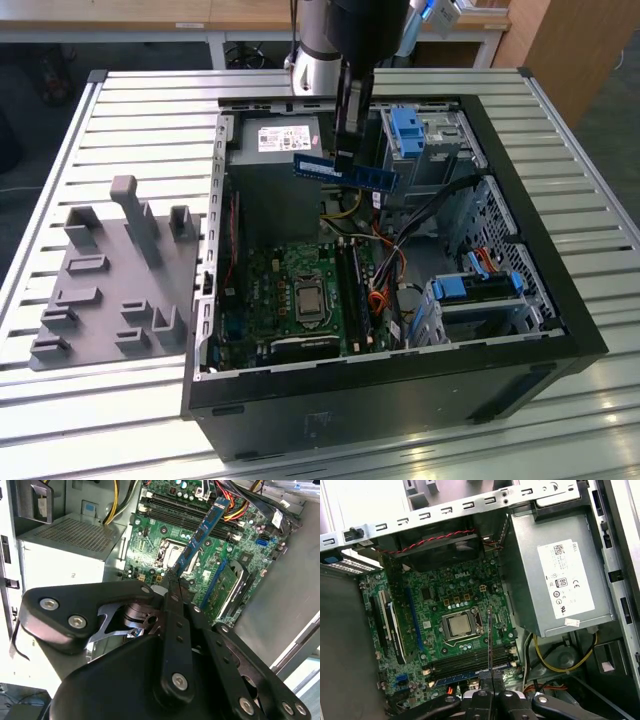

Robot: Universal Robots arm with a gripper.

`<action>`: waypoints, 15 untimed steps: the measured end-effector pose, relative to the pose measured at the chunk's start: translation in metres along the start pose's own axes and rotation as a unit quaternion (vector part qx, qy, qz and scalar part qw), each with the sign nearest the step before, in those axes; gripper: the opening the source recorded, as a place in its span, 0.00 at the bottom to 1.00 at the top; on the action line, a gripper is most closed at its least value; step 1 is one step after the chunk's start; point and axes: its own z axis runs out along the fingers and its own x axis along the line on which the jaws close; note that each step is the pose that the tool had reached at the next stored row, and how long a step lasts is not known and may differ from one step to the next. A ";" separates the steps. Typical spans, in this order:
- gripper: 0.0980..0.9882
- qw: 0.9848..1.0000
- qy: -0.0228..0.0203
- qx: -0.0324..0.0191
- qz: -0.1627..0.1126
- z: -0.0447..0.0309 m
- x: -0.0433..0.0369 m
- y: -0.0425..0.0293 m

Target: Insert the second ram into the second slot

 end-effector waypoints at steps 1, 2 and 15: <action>0.02 1.000 0.000 0.000 0.001 0.0000 0.0000 0.0000; 0.02 1.000 0.000 0.000 0.003 0.0000 0.0000 0.0000; 0.02 1.000 0.000 0.000 0.012 0.0001 0.0000 0.0000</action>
